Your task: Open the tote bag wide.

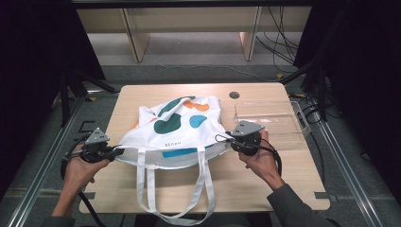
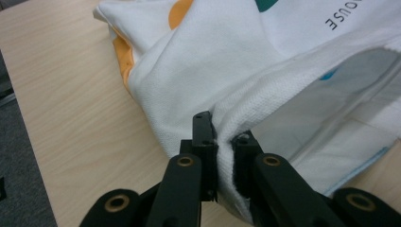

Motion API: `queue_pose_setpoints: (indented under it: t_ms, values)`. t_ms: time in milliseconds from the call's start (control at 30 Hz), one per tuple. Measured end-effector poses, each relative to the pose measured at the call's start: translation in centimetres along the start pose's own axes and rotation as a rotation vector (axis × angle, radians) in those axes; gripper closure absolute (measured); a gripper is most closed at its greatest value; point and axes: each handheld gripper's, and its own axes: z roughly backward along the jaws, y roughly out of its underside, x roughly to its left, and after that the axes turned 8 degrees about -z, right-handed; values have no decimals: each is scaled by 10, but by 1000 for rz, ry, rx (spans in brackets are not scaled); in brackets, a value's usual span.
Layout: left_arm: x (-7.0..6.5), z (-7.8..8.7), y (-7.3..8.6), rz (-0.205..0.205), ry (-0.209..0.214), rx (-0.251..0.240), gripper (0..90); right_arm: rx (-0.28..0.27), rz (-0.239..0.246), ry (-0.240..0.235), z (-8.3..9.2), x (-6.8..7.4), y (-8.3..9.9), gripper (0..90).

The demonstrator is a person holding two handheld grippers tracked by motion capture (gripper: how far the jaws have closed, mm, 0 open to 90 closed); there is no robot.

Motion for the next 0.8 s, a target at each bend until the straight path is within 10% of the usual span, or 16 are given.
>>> queue_pose_setpoints:
  t_ms: [800]
  values:
    - [11, 32, -36, -39, -41, -50, 839, -47, 4, -28, 18, -15, -44, 829]
